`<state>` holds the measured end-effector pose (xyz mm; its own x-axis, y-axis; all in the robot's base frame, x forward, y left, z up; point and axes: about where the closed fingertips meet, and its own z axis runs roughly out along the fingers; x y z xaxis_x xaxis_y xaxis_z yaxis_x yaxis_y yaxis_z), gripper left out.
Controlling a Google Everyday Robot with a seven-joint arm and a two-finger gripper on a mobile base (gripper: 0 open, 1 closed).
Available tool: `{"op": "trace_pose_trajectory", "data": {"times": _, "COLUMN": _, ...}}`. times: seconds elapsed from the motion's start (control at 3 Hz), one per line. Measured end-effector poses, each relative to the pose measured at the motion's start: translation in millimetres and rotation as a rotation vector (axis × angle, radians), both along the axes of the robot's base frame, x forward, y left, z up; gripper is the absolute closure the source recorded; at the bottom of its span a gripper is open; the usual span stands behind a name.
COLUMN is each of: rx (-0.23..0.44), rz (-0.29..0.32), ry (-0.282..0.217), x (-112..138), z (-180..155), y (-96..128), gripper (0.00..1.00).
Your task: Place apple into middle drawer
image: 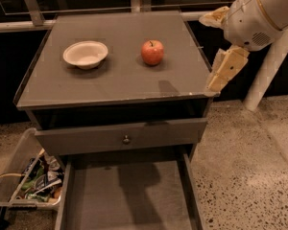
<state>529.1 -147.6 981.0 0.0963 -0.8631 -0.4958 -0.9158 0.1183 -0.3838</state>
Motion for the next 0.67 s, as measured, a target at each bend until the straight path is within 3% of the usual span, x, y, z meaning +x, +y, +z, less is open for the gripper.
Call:
{"op": "trace_pose_trajectory", "data": {"times": 0.33, "rx": 0.06, "rz": 0.026, "ry": -0.008, "x": 20, "z": -8, "y": 12, "gripper": 0.0}}
{"op": "trace_pose_trajectory", "data": {"times": 0.67, "rx": 0.162, "rz": 0.06, "ry": -0.018, "x": 55, "z": -19, "y": 35, "gripper": 0.0}}
